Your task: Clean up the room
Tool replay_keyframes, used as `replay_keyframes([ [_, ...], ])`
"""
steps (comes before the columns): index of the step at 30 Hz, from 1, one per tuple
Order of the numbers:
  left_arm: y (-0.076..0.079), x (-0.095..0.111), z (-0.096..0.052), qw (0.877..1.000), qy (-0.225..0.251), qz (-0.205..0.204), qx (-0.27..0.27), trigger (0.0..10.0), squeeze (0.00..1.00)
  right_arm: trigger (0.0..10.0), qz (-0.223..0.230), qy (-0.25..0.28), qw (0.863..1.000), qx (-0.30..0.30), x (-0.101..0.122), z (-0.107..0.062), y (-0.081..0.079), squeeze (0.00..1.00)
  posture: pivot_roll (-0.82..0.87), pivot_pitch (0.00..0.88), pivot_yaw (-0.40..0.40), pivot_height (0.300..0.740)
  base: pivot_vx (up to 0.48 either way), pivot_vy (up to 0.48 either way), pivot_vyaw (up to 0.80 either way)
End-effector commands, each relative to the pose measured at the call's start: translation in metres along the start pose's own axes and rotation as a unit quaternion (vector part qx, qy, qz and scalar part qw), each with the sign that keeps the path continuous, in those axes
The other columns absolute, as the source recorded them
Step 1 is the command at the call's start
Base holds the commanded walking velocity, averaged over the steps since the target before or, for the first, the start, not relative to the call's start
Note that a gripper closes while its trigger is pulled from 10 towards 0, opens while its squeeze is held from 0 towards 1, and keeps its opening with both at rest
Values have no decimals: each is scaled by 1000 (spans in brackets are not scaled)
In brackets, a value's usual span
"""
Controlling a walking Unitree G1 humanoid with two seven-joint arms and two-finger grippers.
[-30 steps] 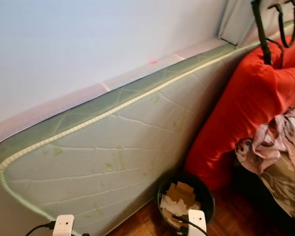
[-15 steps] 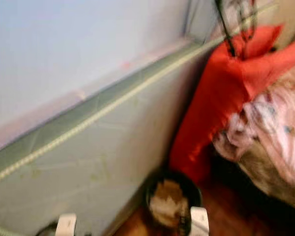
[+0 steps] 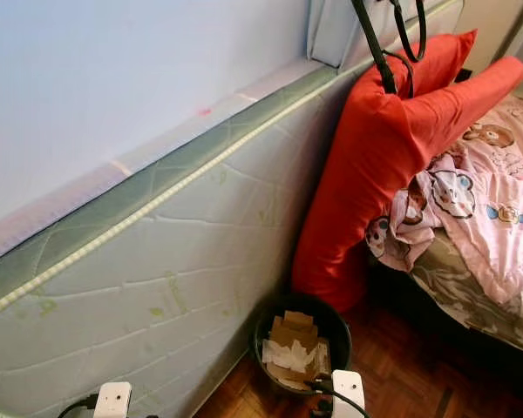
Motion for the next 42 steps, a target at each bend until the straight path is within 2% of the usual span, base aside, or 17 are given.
replay_keyframes([
  [1,52,84,15,996,47,39,-61,10000,0,10000,81,79,993,-44,43,-6,59,0,-82,0,-81,740,0,-240,0],
  [13,52,84,15,996,46,43,-62,10000,0,10000,80,85,992,-42,45,-6,59,0,-84,0,-80,740,0,-185,0],
  [20,52,85,15,996,47,42,-60,10000,0,10000,75,81,993,-37,44,-6,58,0,-82,0,-79,740,0,-249,-668],
  [22,52,85,15,996,47,42,-60,10000,0,10000,86,82,992,-40,44,-6,58,0,-81,0,-79,740,0,-251,-594],
  [42,51,83,15,996,45,40,-61,10000,0,10000,84,86,992,-44,44,-6,59,0,-86,0,-76,740,0,-248,0],
])
Point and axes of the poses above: a point about 5 cm out from each wrist's last joint towards the gripper, its own z axis pointing out of the wrist towards the gripper, its own x axis along the axis of the wrist's last joint, y = z × x, the point moved 5 cm from there along z, pointing out of the wrist towards the gripper, and after that the axes turned 4 degrees about -z, right-handed, at the moved point
